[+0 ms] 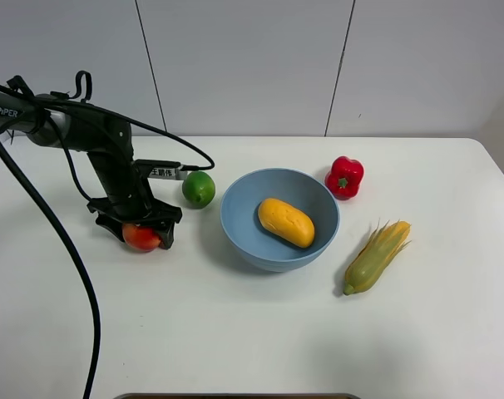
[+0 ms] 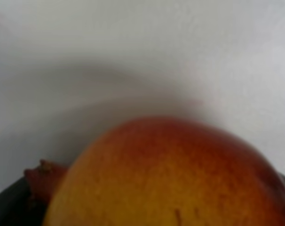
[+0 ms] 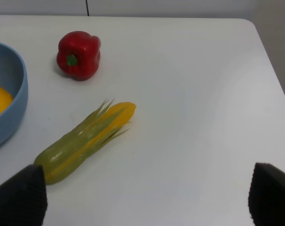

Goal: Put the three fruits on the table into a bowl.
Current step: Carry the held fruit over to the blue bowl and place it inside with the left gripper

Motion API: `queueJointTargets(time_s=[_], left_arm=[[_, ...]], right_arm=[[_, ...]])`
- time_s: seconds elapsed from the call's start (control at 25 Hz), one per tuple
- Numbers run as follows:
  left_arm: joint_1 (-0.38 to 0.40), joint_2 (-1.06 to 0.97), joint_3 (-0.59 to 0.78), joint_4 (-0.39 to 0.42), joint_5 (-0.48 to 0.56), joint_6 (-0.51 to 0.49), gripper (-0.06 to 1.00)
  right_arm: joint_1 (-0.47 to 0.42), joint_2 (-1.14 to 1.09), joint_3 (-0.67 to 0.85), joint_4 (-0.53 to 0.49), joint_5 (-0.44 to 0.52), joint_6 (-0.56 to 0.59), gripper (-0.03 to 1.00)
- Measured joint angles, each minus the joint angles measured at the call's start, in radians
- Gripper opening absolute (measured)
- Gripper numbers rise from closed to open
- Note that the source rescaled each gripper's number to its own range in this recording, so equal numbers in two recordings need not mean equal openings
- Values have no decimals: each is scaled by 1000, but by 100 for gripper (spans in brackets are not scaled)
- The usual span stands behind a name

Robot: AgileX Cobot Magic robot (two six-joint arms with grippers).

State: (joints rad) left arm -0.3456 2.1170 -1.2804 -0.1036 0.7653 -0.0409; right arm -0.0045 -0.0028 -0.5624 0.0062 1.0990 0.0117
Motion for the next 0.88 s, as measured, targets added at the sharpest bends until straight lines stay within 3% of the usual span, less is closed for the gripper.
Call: queueJointTargets(time_s=[0.52,0.72,0.88], left_arm=[[0,-228,1,-3,26,0,43],[0,-339,1,-39,29,0,42],[-30,-381,1,-44,30,0,42]], right_arm=[[0,0,0,0,0,0,74],[0,0,0,0,0,0,74],[0,0,0,0,0,0,74]])
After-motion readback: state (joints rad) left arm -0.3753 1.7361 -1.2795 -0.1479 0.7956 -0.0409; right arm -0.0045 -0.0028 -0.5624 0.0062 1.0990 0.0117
